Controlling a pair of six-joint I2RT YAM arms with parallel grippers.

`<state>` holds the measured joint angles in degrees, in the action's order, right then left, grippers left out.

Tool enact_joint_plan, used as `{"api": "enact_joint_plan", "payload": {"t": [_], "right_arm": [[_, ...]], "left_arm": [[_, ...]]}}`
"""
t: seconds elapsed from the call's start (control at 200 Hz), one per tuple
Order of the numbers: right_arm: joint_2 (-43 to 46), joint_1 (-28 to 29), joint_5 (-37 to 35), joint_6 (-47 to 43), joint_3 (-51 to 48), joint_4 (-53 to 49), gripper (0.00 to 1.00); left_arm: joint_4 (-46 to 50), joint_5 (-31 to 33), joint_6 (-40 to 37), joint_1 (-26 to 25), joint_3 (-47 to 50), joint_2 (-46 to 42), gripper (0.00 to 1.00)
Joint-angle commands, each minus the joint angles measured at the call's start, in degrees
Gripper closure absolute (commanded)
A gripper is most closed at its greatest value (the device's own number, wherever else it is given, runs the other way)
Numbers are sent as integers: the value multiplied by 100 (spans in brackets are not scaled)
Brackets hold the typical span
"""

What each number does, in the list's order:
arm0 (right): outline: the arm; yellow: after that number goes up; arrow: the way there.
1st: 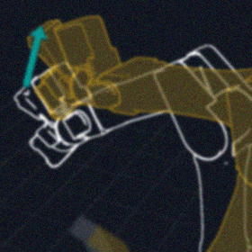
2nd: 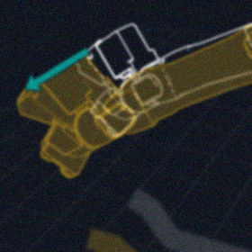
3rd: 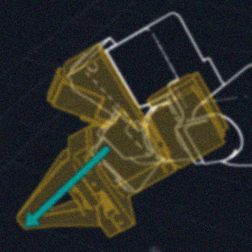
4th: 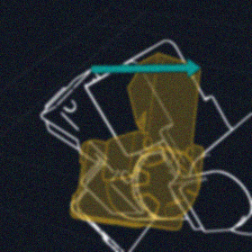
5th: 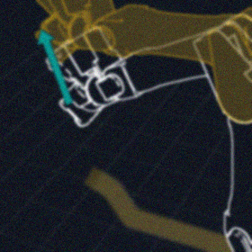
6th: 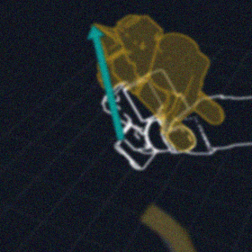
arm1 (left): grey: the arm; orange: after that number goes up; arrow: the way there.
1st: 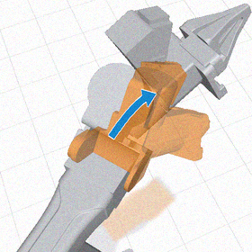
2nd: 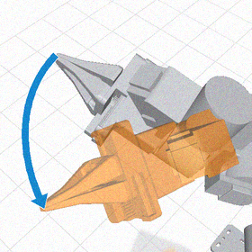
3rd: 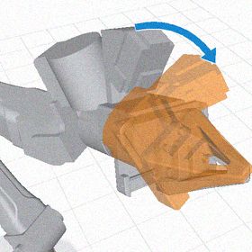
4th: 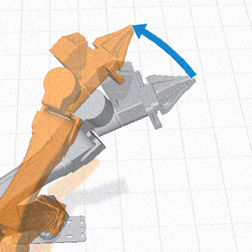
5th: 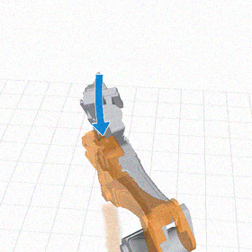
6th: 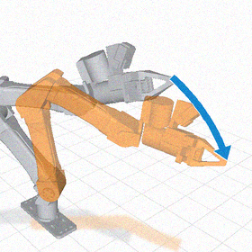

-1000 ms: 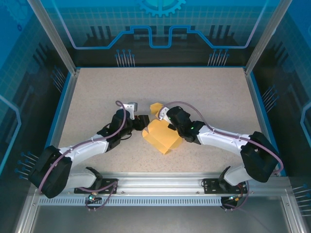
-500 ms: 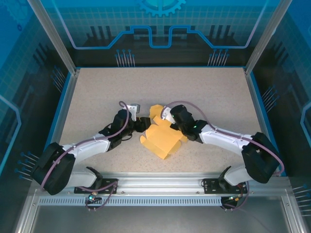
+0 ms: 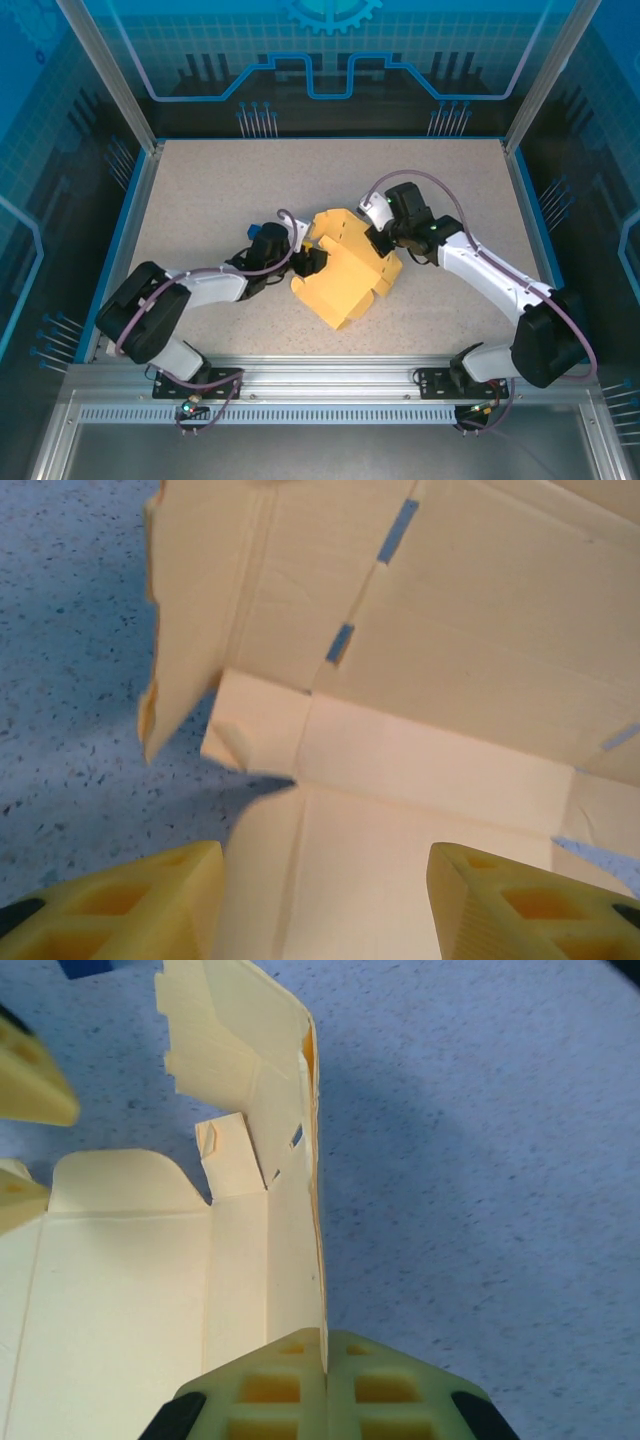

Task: Fold the paper box

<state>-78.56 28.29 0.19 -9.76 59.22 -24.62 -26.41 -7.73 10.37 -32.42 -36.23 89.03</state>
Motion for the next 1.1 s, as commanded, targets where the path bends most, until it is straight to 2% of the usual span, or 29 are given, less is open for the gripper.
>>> {"api": "enact_joint_plan", "payload": {"t": [0.0, 0.46, 0.69, 0.881, 1.096], "right_arm": [[-45, -189, 695, 351, 179, -273, 100], [-116, -270, 807, 402, 186, -227, 100], [-133, -308, 834, 473, 142, -118, 100], [-151, -307, 775, 518, 116, -79, 100], [-171, -345, 772, 611, 89, -26, 100]], "left_arm": [[-92, -110, -410, -23, -364, 287, 42], [647, 394, -335, -9, -1155, 1205, 39], [524, -241, -64, -1, -1144, 1364, 44], [22, -823, 152, -17, -904, 1117, 53], [-815, -1268, 466, -51, -536, 1099, 55]]}}
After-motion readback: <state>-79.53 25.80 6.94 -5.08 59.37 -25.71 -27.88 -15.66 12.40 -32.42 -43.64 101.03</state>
